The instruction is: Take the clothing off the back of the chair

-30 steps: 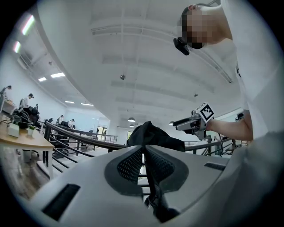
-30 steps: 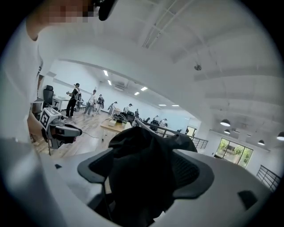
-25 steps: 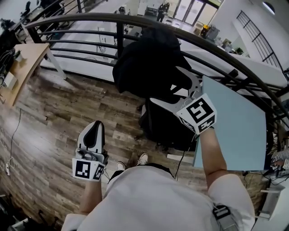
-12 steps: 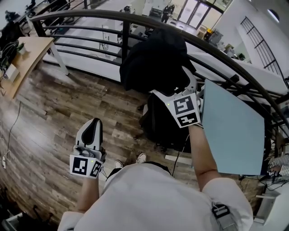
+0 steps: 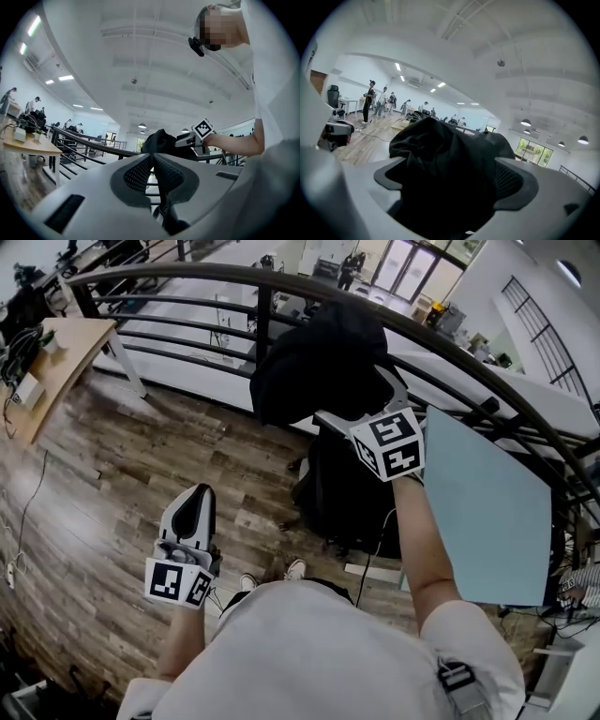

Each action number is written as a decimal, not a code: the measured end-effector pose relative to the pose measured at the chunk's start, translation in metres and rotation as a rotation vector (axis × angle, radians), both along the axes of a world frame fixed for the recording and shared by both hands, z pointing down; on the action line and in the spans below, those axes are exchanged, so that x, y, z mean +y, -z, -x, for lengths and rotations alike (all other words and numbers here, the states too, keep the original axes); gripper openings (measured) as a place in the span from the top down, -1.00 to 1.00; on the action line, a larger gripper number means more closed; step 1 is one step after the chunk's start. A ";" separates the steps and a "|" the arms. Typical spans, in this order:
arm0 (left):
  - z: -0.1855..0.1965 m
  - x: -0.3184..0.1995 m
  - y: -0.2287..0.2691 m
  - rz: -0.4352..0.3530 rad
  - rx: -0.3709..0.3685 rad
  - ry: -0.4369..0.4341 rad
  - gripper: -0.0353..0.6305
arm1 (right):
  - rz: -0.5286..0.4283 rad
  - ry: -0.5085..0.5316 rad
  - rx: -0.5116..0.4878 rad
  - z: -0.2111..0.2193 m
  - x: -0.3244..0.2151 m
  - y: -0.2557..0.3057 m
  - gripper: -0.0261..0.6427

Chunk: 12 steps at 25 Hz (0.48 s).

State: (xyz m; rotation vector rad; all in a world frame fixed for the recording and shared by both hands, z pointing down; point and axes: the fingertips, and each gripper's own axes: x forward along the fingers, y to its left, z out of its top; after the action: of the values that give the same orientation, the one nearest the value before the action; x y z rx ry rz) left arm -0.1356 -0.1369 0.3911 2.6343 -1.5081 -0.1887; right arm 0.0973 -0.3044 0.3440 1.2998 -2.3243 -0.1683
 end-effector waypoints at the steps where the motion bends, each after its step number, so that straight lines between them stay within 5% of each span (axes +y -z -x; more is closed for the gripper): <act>1: 0.000 0.001 0.000 0.003 0.001 0.002 0.77 | -0.002 -0.004 -0.001 -0.001 -0.005 0.003 -0.65; 12: 0.013 0.015 -0.012 0.038 0.021 0.044 0.77 | 0.008 -0.018 -0.049 -0.016 -0.056 0.016 -0.71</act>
State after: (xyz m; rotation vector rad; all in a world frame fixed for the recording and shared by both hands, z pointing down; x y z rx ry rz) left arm -0.1491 -0.1223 0.4026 2.5629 -1.5488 -0.1881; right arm 0.1134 -0.3601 0.3284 1.3346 -2.3509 -0.1228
